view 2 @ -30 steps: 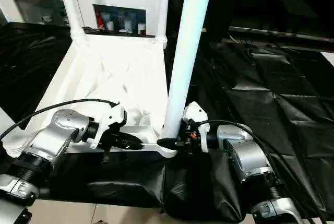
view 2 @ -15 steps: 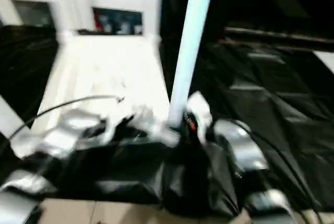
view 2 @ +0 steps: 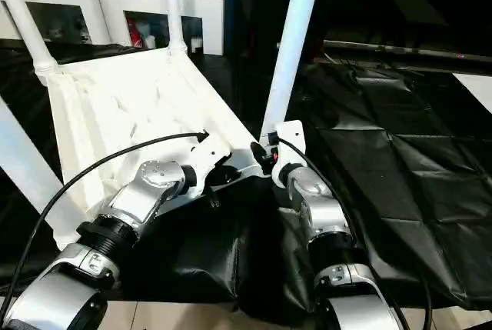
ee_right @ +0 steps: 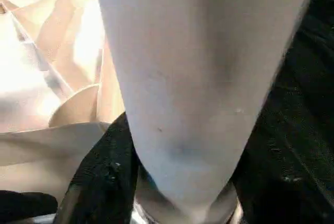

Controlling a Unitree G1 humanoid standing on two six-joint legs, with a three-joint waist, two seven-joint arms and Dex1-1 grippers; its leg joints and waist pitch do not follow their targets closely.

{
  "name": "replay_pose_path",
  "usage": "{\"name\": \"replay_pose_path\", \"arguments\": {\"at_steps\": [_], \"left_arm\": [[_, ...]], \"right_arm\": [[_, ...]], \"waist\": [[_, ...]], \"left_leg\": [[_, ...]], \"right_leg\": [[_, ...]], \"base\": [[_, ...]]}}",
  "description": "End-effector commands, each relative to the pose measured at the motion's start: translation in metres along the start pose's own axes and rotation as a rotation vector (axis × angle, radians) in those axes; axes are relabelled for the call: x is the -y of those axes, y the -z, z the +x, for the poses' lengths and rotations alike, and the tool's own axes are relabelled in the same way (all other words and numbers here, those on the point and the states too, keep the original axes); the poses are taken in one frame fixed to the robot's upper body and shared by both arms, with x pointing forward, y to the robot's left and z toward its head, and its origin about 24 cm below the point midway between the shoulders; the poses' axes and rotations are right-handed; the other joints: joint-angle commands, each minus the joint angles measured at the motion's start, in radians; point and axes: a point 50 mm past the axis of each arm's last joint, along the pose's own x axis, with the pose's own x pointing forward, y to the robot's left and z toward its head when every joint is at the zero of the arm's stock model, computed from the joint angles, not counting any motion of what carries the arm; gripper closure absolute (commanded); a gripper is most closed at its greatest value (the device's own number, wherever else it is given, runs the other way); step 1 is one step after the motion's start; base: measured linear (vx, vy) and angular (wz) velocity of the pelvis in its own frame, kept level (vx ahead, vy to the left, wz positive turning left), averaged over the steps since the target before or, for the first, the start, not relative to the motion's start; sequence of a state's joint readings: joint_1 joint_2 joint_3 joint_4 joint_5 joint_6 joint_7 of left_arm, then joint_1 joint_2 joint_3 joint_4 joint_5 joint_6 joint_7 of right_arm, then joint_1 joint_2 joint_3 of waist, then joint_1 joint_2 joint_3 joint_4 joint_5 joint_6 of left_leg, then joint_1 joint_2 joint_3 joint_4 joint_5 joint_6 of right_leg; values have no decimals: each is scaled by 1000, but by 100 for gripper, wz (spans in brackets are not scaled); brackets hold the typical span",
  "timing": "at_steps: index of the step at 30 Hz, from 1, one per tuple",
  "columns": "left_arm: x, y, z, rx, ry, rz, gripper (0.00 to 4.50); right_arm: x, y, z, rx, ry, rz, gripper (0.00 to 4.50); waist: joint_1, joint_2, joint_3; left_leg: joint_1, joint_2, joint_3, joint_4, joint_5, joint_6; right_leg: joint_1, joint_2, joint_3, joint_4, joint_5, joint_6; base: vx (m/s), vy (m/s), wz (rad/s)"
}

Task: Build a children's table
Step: Rotate leg to tighten

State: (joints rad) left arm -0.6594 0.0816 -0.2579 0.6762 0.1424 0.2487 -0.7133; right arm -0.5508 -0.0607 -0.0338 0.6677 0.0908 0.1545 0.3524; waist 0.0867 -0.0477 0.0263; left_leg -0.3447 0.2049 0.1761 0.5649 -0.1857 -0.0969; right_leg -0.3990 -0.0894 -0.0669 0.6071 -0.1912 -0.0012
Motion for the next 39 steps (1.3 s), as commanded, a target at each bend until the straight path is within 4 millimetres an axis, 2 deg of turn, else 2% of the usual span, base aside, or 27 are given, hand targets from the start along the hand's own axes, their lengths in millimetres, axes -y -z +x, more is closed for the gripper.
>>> {"name": "replay_pose_path", "arguments": {"at_steps": [1, 2, 8, 12, 14, 18, 19, 21, 23, 24, 26, 30, 36, 38, 39], "left_arm": [[11, -7, 9, 25, 61, 30, 450], [9, -6, 6, 25, 77, 37, 450], [-1, 0, -6, 22, 120, 68, 450], [-6, 6, -23, 40, 254, 104, 450], [-5, 8, -28, 46, 299, 104, 450], [-5, 11, -47, 68, 445, 86, 450], [-5, 13, -52, 54, 489, 78, 450], [-5, 16, -57, 39, 521, 76, 450], [-4, 19, -60, 28, 551, 72, 450], [-4, 19, -61, 27, 561, 70, 450], [-3, 20, -61, 27, 573, 66, 450], [-1, 19, -62, 33, 575, 70, 450], [-4, 18, -60, 36, 538, 76, 450], [-16, 19, -51, 17, 348, 70, 450], [-19, 19, -48, 11, 287, 66, 450]], "right_arm": [[-43, 25, 3, -99, -271, 39, 174], [-42, 24, 1, -98, -306, 21, 148], [-36, 19, -12, -97, -477, -62, 148], [-23, 14, -30, -102, -619, -137, 148], [-20, 13, -34, -101, -641, -157, 148], [-12, 12, -52, -131, -755, -196, 148], [-11, 14, -58, -150, -800, -202, 148], [-11, 15, -63, -173, -840, -206, 148], [-12, 17, -68, -199, -884, -213, 148], [-13, 18, -69, -205, -893, -216, 170], [-13, 19, -69, -210, -901, -221, 178], [-17, 20, -68, -218, -914, -210, 218], [-17, 21, -68, -224, -910, -207, 238], [-10, 24, -57, -203, -756, -197, 239], [-7, 25, -52, -198, -686, -196, 241]], "waist": [[4, 6, -36], [5, 5, -37], [7, 6, -36], [11, 7, -36], [10, 9, -38], [11, 9, -37], [16, 10, -38], [17, 11, -38], [24, 12, -38], [30, 13, -38], [35, 13, -38], [36, 10, -36], [36, 8, -38], [35, 8, -35], [33, 8, -30]], "left_leg": [[-6, 21, -8, -75, -298, 15], [-6, 21, -7, -75, -293, 18], [-7, 24, -6, -74, -257, 35], [-8, 25, -6, -74, -255, 41], [-11, 27, -7, -73, -239, 46], [-8, 28, -3, -70, -223, 54], [-7, 30, -3, -69, -209, 64], [-7, 31, -1, -69, -197, 69], [-3, 31, 2, -65, -173, 71], [-2, 32, 3, -64, -170, 70], [-1, 32, 3, -64, -173, 64], [-3, 31, 0, -69, -211, 41], [-3, 28, 0, -66, -186, 43], [-5, 27, 0, -66, -198, 41], [-2, 25, 0, -70, -240, 24]], "right_leg": [[41, -52, 42, -94, -308, -140], [42, -51, 42, -94, -302, -139], [44, -52, 44, -87, -257, -159], [45, -53, 43, -88, -252, -162], [48, -54, 43, -81, -212, -179], [48, -53, 43, -75, -166, -210], [50, -54, 43, -72, -138, -217], [49, -51, 43, -70, -116, -224], [48, -50, 42, -64, -79, -243], [47, -50, 42, -63, -74, -247], [47, -52, 42, -62, -75, -251], [49, -56, 43, -69, -151, -225], [49, -54, 43, -68, -137, -214], [47, -54, 43, -71, -157, -211], [42, -55, 43, -80, -237, -198]], "base": [[0, 0, 0], [0, 0, 0], [0, 0, 0], [0, 0, 0], [0, 0, 0], [0, 0, 0], [0, 0, 0], [0, 0, 0], [0, 0, 0], [0, 0, 0], [0, 0, 0], [0, 0, 0], [0, 0, 0], [0, 0, 0], [0, 0, 0]]}}
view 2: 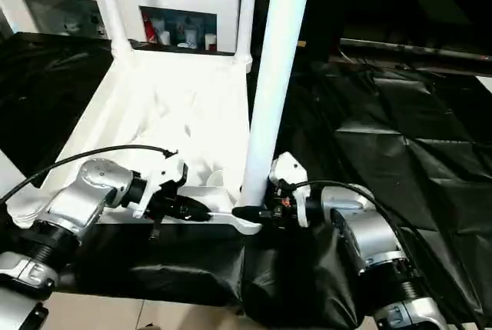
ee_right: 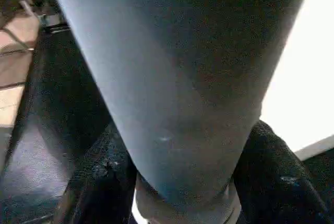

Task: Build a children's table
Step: Rotate leg to tighten

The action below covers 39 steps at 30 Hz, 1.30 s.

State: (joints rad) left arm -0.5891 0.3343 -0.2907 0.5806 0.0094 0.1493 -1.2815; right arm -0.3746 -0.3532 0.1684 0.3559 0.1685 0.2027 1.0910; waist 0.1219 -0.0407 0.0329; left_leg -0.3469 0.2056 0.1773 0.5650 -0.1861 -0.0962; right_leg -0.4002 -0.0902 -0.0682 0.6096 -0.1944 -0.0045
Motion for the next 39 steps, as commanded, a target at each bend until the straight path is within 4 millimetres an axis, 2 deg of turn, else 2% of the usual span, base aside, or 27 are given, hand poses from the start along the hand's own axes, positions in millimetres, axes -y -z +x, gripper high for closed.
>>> {"name": "replay_pose_path", "arguments": {"at_steps": [1, 2, 3, 4, 5, 6, 8, 10, 11, 14, 17, 18, 20, 22, 23, 25, 27, 30, 35, 39], "left_arm": [[-18, -8, 8, 10, -245, -14, 450], [-24, -9, 10, 15, -325, -44, 450], [-27, -9, 12, 20, -384, -74, 450], [-30, -10, 14, 23, -420, -94, 450], [-31, -10, 15, 26, -442, -109, 450], [-31, -10, 16, 26, -446, -112, 450], [-32, -16, 29, 27, -513, -139, 450], [-30, -23, 43, 36, -539, -149, 450], [-30, -23, 43, 36, -539, -149, 450], [-25, -32, 60, 54, -517, -134, 450], [-21, -36, 67, 54, -493, -106, 450], [-21, -36, 67, 54, -493, -106, 450], [-23, -33, 62, 50, -491, -96, 450], [-23, -30, 55, 52, -450, -67, 450], [-23, -29, 53, 47, -435, -68, 450], [-20, -25, 47, 38, -372, -55, 450], [-18, -21, 41, 30, -312, -32, 450], [-10, -12, 27, 9, -163, 1, 450], [3, -6, 11, 18, 24, 14, 450], [9, -1, 0, -4, 103, -14, 450]], "right_arm": [[4, 20, 18, -56, 135, 80, 241], [11, 23, 20, -57, 240, 110, 246], [16, 25, 23, -54, 318, 140, 246], [18, 27, 24, -53, 366, 161, 251], [20, 28, 26, -47, 401, 181, 251], [20, 28, 26, -46, 407, 184, 251], [23, 28, 38, -17, 526, 283, 253], [23, 27, 51, -10, 590, 350, 253], [23, 27, 51, -10, 590, 350, 253], [16, 21, 69, -1, 564, 352, 253], [14, 13, 80, 36, 540, 350, 253], [14, 13, 80, 36, 540, 350, 198], [15, 11, 77, 53, 514, 350, 198], [14, 10, 73, 55, 442, 319, 158], [12, 9, 71, 56, 411, 303, 154], [8, 7, 66, 58, 316, 255, 154], [4, 6, 59, 56, 231, 215, 154], [-2, 7, 40, 30, 82, 157, 154], [-9, 11, 21, -18, -44, 132, 154], [-13, 14, 10, -57, -121, 123, 154]], "waist": [[-5, 0, -36], [-8, -2, -37], [-14, -1, -34], [-20, -4, -35], [-21, -6, -36], [-20, -6, -38], [-24, -6, -37], [-29, -3, -41], [-28, -3, -40], [-30, 0, -45], [-30, 1, -47], [-31, 1, -45], [-31, 1, -43], [-31, -1, -42], [-30, -1, -43], [-27, -1, -42], [-26, 0, -43], [-24, 1, -43], [-27, 3, -45], [-20, 5, -47]], "left_leg": [[0, 24, -3, -71, -260, 14], [2, 23, -6, -71, -279, -3], [6, 22, -8, -73, -300, -20], [1, 20, -14, -75, -307, -26], [0, 20, -14, -76, -305, -22], [3, 20, -12, -73, -300, -10], [0, 21, -11, -74, -282, 0], [-1, 20, -9, -73, -264, -3], [0, 19, -9, -72, -261, -4], [-7, 20, -9, -71, -227, 7], [-4, 19, -7, -69, -219, 17], [-5, 18, -6, -70, -229, 19], [-4, 18, -6, -72, -253, 21], [-3, 19, -7, -73, -276, 21], [-4, 19, -8, -74, -279, 26], [-4, 21, -8, -74, -272, 31], [-7, 21, -9, -75, -251, 38], [-5, 24, -7, -73, -230, 50], [-1, 27, -4, -71, -215, 53], [-1, 30, -3, -69, -189, 53]], "right_leg": [[43, -57, 43, -86, -285, -184], [42, -60, 43, -92, -365, -156], [35, -60, 42, -99, -431, -135], [42, -61, 38, -101, -474, -111], [42, -61, 38, -105, -485, -100], [37, -61, 41, -108, -472, -94], [36, -57, 43, -102, -421, -108], [38, -54, 43, -98, -367, -125], [37, -54, 43, -97, -354, -129], [45, -50, 43, -85, -247, -154], [47, -50, 43, -83, -200, -168], [47, -49, 42, -84, -209, -170], [46, -51, 42, -89, -247, -164], [44, -52, 43, -94, -297, -149], [45, -52, 43, -96, -313, -140], [45, -52, 44, -94, -291, -141], [49, -52, 44, -91, -261, -147], [51, -51, 45, -84, -209, -168], [49, -50, 44, -77, -147, -209], [52, -50, 43, -69, -97, -234]], "base": [[0, 0, 0], [0, 0, 0], [-57, -5, -2], [-50, 1, -5], [-50, 1, -5], [0, 0, 0], [0, 0, 0], [0, 0, 0], [0, 0, 0], [0, 0, 0], [0, 0, 0], [0, 0, 0], [0, 0, 0], [0, 0, 0], [0, 0, 0], [0, 0, 0], [0, 0, 0], [0, 0, 0], [0, 0, 0], [0, 0, 0]]}}
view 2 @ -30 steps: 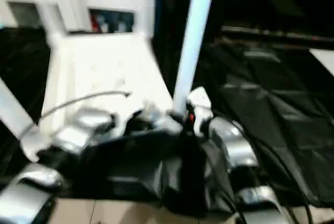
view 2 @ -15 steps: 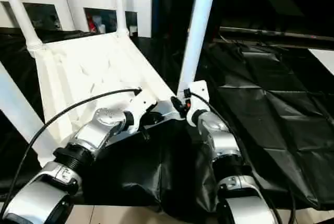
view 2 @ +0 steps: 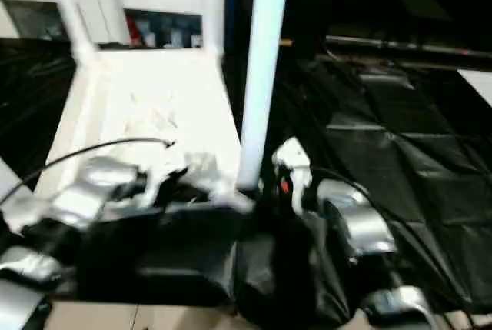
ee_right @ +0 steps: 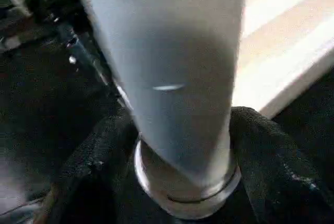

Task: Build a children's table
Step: Rotate leg to tighten

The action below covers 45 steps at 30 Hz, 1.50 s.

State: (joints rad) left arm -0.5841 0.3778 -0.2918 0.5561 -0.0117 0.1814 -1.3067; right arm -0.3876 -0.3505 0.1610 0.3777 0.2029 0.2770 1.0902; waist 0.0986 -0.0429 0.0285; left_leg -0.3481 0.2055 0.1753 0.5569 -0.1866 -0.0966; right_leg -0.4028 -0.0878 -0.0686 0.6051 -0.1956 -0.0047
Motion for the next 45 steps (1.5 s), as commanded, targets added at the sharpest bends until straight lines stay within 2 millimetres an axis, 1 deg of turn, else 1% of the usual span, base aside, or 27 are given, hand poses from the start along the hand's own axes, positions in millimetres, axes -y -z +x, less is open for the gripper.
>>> {"name": "replay_pose_path", "arguments": {"at_steps": [1, 5, 6, 7, 9, 13, 16, 18, 19, 20, 21, 22, 23, 24, 25, 26, 27, 28, 30, 32, 34, 35, 37, 39, 41, 44, 45], "left_arm": [[10, -4, 11, 8, 104, 8, 450], [11, -2, 7, 5, 127, 2, 450], [12, -3, 7, 7, 131, 3, 450], [12, -3, 7, 9, 133, 3, 450], [13, -4, 8, 12, 134, 2, 450], [12, -5, 8, 16, 121, 3, 450], [4, -4, 9, 16, 13, 3, 450], [-5, -4, 11, 10, -101, -4, 450], [-13, -4, 12, -1, -200, -18, 450], [-17, -4, 13, -5, -248, -25, 450], [-17, -4, 13, -5, -252, -26, 450], [-19, -4, 13, -6, -277, -30, 450], [-28, -8, 19, 6, -423, -88, 450], [-30, -9, 21, 8, -462, -108, 450], [-32, -10, 24, 10, -493, -121, 450], [-32, -11, 25, 11, -503, -123, 450], [-33, -14, 28, 16, -531, -129, 450], [-34, -18, 35, 31, -571, -138, 450], [-35, -23, 42, 42, -610, -138, 450], [-30, -34, 60, 54, -607, -85, 450], [-28, -38, 65, 62, -595, -71, 450], [-27, -38, 67, 57, -582, -59, 450], [-26, -38, 67, 48, -562, -22, 450], [-26, -38, 66, 45, -553, -14, 450], [-26, -37, 62, 49, -521, 22, 450], [-26, -35, 58, 48, -506, 38, 450], [-26, -35, 57, 49, -501, 46, 450]], "right_arm": [[-15, 13, 9, -61, -126, 34, 154], [-21, 12, 7, -70, -188, 48, 154], [-22, 11, 8, -69, -198, 51, 169], [-24, 11, 9, -69, -207, 53, 185], [-26, 11, 11, -74, -224, 57, 185], [-28, 12, 12, -81, -240, 65, 204], [-23, 14, 15, -74, -181, 64, 205], [-13, 16, 19, -75, -54, 55, 206], [-2, 20, 23, -88, 88, 64, 207], [3, 21, 25, -91, 160, 77, 209], [3, 21, 25, -91, 166, 79, 212], [6, 22, 26, -92, 202, 87, 216], [14, 24, 33, -47, 363, 174, 223], [15, 24, 36, -34, 404, 202, 231], [16, 24, 39, -24, 435, 225, 236], [16, 24, 41, -20, 445, 233, 239], [16, 24, 44, -12, 478, 253, 239], [17, 25, 51, 2, 544, 298, 242], [17, 24, 59, 17, 606, 338, 244], [11, 16, 77, 60, 610, 373, 244], [8, 12, 83, 77, 584, 361, 244], [5, 9, 86, 88, 559, 347, 211], [3, 4, 89, 112, 516, 332, 176], [4, 2, 88, 121, 498, 331, 169], [4, 0, 83, 106, 456, 258, 141], [5, 0, 74, 104, 388, 212, 127], [5, 0, 71, 102, 369, 199, 127]], "waist": [[7, 7, -42], [19, 5, -40], [21, 5, -39], [22, 4, -40], [20, 4, -40], [20, 1, -41], [20, 1, -41], [18, 0, -37], [16, 0, -35], [12, 1, -30], [10, 0, -28], [5, -2, -27], [4, -4, -29], [0, -2, -26], [-8, -4, -28], [-8, -5, -29], [-10, -6, -28], [-13, -4, -27], [-11, -2, -31], [-12, -3, -35], [-10, 1, -35], [-9, 0, -36], [-8, -3, -38], [-8, -4, -41], [-6, -5, -40], [-7, -7, -37], [-3, -6, -36]], "left_leg": [[0, 29, 2, -58, -169, 58], [1, 30, 3, -59, -184, 48], [1, 30, 2, -60, -186, 45], [1, 30, 2, -61, -189, 41], [1, 29, 0, -62, -199, 31], [-1, 27, 0, -60, -182, 32], [-1, 27, 0, -60, -181, 33], [0, 26, 1, -60, -206, 24], [0, 24, -3, -63, -239, 10], [4, 23, -4, -66, -285, -7], [7, 21, -6, -67, -305, -15], [5, 21, -13, -70, -332, -24], [6, 22, -16, -71, -342, -22], [8, 20, -14, -69, -349, -24], [14, 18, -18, -68, -374, -31], [14, 16, -18, -67, -370, -26], [6, 18, -19, -72, -360, -17], [4, 17, -19, -73, -360, -17], [10, 17, -18, -70, -361, -19], [6, 20, -16, -74, -335, -16], [6, 21, -15, -75, -323, -14], [5, 21, -12, -73, -315, -10], [1, 21, -10, -72, -293, 2], [-1, 20, -9, -70, -271, 11], [-1, 19, -7, -69, -253, 18], [-3, 21, -7, -71, -257, 21], [1, 21, -6, -70, -269, 23]], "right_leg": [[54, -49, 43, -61, -73, -238], [53, -53, 43, -65, -108, -232], [54, -54, 44, -65, -118, -228], [54, -55, 44, -66, -132, -221], [53, -55, 44, -67, -149, -212], [54, -55, 44, -66, -139, -207], [53, -54, 44, -66, -139, -207], [48, -56, 45, -72, -177, -202], [48, -58, 44, -77, -246, -190], [42, -59, 43, -88, -355, -159], [40, -60, 42, -93, -414, -140], [43, -65, 39, -102, -511, -102], [41, -65, 39, -108, -546, -72], [33, -63, 41, -108, -554, -71], [30, -63, 35, -116, -590, -61], [31, -63, 35, -116, -581, -59], [35, -62, 35, -115, -559, -58], [33, -60, 35, -115, -559, -57], [28, -61, 36, -118, -553, -56], [33, -57, 39, -107, -450, -86], [35, -54, 39, -102, -384, -101], [37, -54, 41, -98, -345, -114], [42, -53, 43, -92, -294, -129], [47, -54, 44, -87, -263, -140], [47, -53, 44, -87, -244, -146], [49, -54, 44, -90, -272, -144], [46, -55, 44, -94, -302, -137]], "base": [[0, 0, 0], [0, 0, 0], [0, 0, 0], [0, 0, 0], [0, 0, 0], [0, 0, 0], [0, 0, 0], [0, 0, 0], [0, 0, 0], [0, 0, 0], [-63, -4, -5], [-55, 1, -8], [-55, 1, -8], [0, 0, 0], [0, 0, 0], [0, 0, 0], [0, 0, 0], [0, 0, 0], [0, 0, 0], [0, 0, 0], [0, 0, 0], [0, 0, 0], [0, 0, 0], [0, 0, 0], [0, 0, 0], [0, 0, 0], [0, 0, 0]]}}
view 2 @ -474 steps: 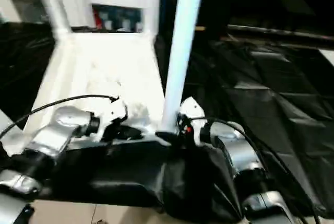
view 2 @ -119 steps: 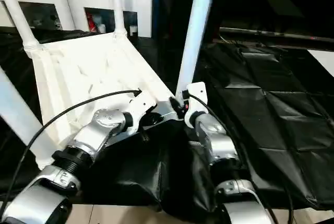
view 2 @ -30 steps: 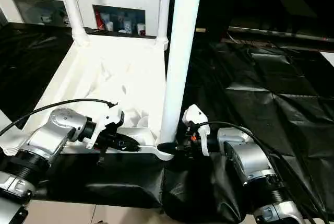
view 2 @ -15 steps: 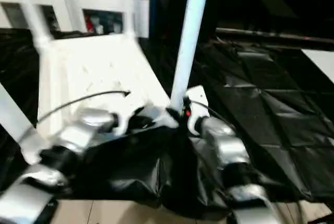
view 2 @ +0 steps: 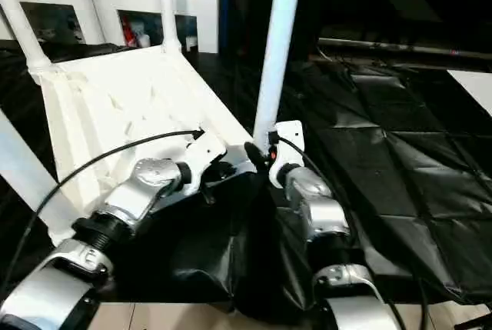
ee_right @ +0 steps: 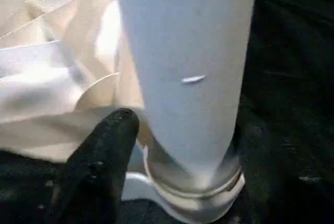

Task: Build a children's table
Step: Rotate leg to tighten

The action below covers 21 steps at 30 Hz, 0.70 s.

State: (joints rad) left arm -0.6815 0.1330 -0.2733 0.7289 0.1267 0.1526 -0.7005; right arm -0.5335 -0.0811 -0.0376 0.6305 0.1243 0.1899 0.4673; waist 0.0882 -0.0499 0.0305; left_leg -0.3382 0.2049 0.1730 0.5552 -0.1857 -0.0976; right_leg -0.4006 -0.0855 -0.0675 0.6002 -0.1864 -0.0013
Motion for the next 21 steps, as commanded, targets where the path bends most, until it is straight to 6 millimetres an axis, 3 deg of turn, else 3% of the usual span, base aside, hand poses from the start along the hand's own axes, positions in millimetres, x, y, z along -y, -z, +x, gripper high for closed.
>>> {"name": "replay_pose_path", "arguments": {"at_steps": [1, 3, 5, 7, 9, 10, 11, 12, 16, 17, 19, 20, 21], "left_arm": [[-4, -5, -1, 27, -10, 51, 450], [-7, -4, -2, 22, -13, 63, 450], [-10, -3, -6, 26, -5, 85, 450], [-10, -2, -7, 38, 8, 89, 450], [-9, -3, -8, 52, 16, 93, 450], [-8, -3, -8, 61, 20, 98, 450], [-5, -4, -8, 81, 43, 106, 450], [-5, -4, -8, 81, 43, 106, 450], [0, -5, -12, 139, 67, 26, 450], [1, -5, -14, 144, 71, 11, 450], [2, -4, -18, 153, 68, -11, 405], [6, -3, -24, 166, 73, -43, 393], [8, -3, -26, 173, 79, -58, 391]], "right_arm": [[-30, 22, -3, -106, -283, -18, 127], [-22, 20, -12, -109, -309, -41, 127], [2, 19, -37, -129, -344, -83, 127], [14, 18, -51, -143, -350, -95, 127], [22, 17, -62, -154, -364, -110, 127], [25, 17, -68, -162, -373, -118, 127], [28, 16, -77, -177, -397, -131, 127], [28, 16, -77, -177, -397, -131, 127], [21, 14, -80, -162, -423, -125, 127], [19, 13, -79, -154, -424, -120, 127], [14, 13, -76, -140, -431, -110, 125], [9, 12, -73, -125, -441, -96, 125], [6, 12, -72, -119, -448, -88, 125]], "waist": [[7, -2, -38], [13, -2, -38], [14, -4, -39], [15, -3, -43], [17, -9, -48], [19, -1, -45], [21, -1, -44], [24, -5, -42], [26, 1, -42], [24, 1, -43], [22, 4, -44], [23, -3, -45], [24, 1, -45]], "left_leg": [[-9, 22, -3, -68, -268, 26], [-11, 23, -4, -67, -256, 35], [-16, 22, -6, -66, -242, 48], [-16, 25, -4, -61, -215, 62], [-19, 24, -1, -53, -162, 75], [-20, 23, 0, -51, -145, 84], [-21, 22, 1, -49, -140, 92], [-20, 22, 2, -47, -138, 100], [-20, 25, 1, -49, -151, 90], [-20, 27, 0, -50, -145, 87], [-17, 29, 1, -49, -136, 85], [-20, 28, 1, -47, -124, 87], [-20, 32, -1, -49, -118, 84]], "right_leg": [[43, -57, 43, -90, -314, -137], [46, -56, 44, -88, -295, -130], [53, -53, 42, -87, -275, -123], [53, -56, 42, -80, -211, -148], [55, -57, 41, -70, -135, -181], [54, -56, 40, -70, -117, -193], [56, -55, 40, -70, -117, -195], [56, -56, 40, -71, -127, -193], [55, -60, 39, -74, -183, -195], [54, -60, 39, -71, -174, -200], [50, -57, 39, -67, -145, -217], [52, -57, 38, -62, -114, -227], [55, -60, 39, -56, -94, -238]], "base": [[0, 0, 0], [0, 0, 0], [0, 0, 0], [0, 0, 0], [0, 0, 0], [0, 0, 0], [0, 0, 0], [0, 0, 0], [0, 0, 0], [0, 0, 0], [0, 0, 0], [0, 0, 0], [0, 0, 0]]}}
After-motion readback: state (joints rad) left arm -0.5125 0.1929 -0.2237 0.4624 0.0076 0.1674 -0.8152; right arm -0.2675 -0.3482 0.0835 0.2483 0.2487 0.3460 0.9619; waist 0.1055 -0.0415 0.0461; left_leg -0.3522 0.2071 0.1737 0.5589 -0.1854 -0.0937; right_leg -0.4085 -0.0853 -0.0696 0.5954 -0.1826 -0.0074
